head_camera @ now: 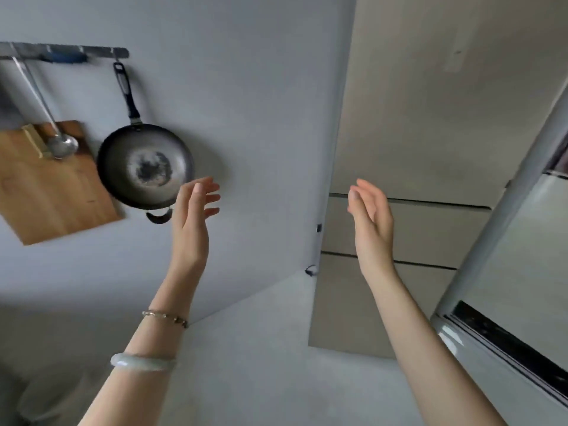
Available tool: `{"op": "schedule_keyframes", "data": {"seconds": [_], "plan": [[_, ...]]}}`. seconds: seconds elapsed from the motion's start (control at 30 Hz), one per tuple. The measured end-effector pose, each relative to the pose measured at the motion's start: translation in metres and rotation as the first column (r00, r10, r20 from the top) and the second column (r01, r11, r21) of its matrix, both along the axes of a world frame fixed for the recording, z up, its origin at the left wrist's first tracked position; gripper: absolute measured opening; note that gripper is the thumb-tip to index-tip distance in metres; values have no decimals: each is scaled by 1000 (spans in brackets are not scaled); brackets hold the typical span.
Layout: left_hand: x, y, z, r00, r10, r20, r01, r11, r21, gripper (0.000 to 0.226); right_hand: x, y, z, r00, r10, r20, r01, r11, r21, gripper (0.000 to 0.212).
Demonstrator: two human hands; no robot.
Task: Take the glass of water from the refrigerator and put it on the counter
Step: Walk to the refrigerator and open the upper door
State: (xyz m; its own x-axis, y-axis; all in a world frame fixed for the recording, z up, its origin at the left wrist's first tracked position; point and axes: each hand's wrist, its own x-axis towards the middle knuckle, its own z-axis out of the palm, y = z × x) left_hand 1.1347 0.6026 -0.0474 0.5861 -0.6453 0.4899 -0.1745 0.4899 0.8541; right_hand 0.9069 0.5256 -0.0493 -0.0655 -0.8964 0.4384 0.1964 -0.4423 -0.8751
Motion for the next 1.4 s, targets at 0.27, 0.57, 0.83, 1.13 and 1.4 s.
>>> {"op": "schedule_keyframes", "data": {"seconds": [0.27,0.57,0.83,1.13,1.4], "plan": [[-71,-63,11,986,-162,25,163,986,-38,28,-84,-12,11,979,-203,-26,202,979,-42,34],[-120,-122,49,976,-202,86,213,967,-143,37,-131,-62,45,975,-222,2,220,963,-158,35],[-141,-166,106,977,-191,93,208,949,-237,28,-140,-113,98,977,-211,16,207,938,-279,34],[-126,-233,137,984,-164,75,179,932,-314,30,-133,-167,142,977,-211,36,210,910,-358,43],[-92,-342,133,975,-204,-90,179,957,-227,28,-116,-238,154,966,-259,4,244,901,-358,57]]}}
